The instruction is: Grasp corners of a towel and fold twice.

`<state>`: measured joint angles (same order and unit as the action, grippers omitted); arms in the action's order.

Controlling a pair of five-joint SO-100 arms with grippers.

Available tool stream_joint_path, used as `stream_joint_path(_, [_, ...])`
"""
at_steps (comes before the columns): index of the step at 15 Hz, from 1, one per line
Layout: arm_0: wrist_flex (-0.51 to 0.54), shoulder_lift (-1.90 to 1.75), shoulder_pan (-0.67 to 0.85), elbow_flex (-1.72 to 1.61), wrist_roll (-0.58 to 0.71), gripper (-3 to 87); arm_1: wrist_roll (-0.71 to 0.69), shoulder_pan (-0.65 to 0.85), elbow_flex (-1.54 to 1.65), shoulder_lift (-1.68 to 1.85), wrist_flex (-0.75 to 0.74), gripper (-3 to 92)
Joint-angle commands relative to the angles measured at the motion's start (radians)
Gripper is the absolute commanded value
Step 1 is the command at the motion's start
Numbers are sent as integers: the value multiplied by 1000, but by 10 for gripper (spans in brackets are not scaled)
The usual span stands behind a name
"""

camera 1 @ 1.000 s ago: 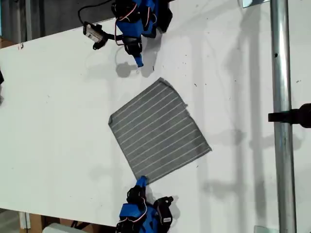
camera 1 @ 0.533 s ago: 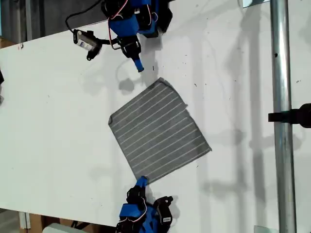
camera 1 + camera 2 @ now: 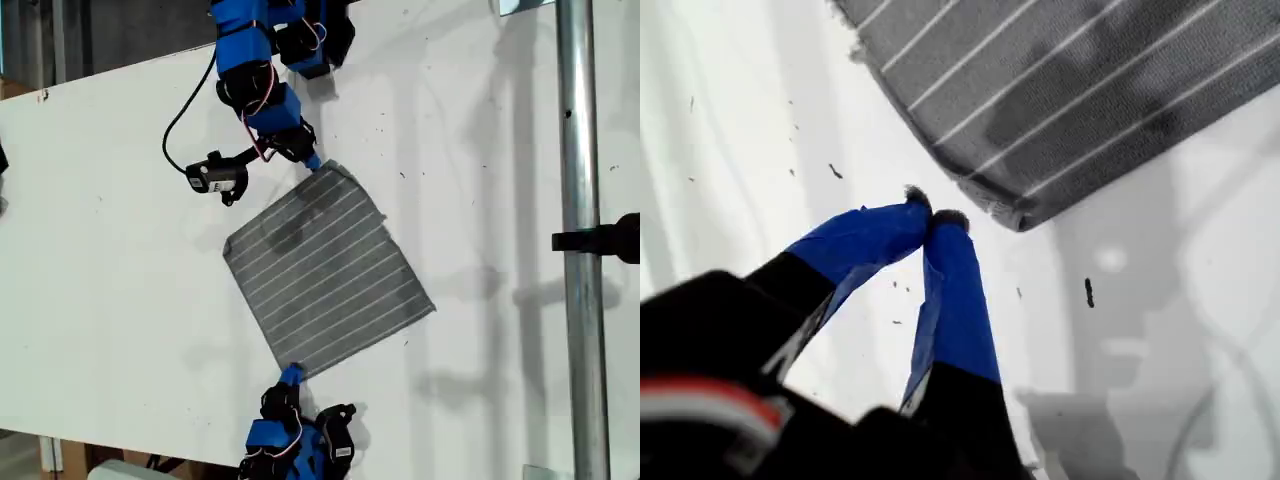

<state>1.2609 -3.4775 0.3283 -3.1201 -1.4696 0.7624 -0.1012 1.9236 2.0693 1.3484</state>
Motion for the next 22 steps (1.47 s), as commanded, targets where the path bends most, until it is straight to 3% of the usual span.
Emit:
stream_joint_path(1, [-23,-3,12,-5,-6,-26,-21,12,-52,29,23,144])
stream_joint_path(5, [-25,-3,11,-5,-3,-26,-52,37,-32,15,91,378])
stream_joint_path(7, [-26,-3,11,-5,-5,-26,-69,49,37,14,55,343])
stream_joint_path(14, [-26,-3,12,-5,-6,-26,-123,43,256,-117,-221,370])
stream_joint_path(22, [-26,-3,12,-5,-6,-26,-146,54,135,-393,-288,364])
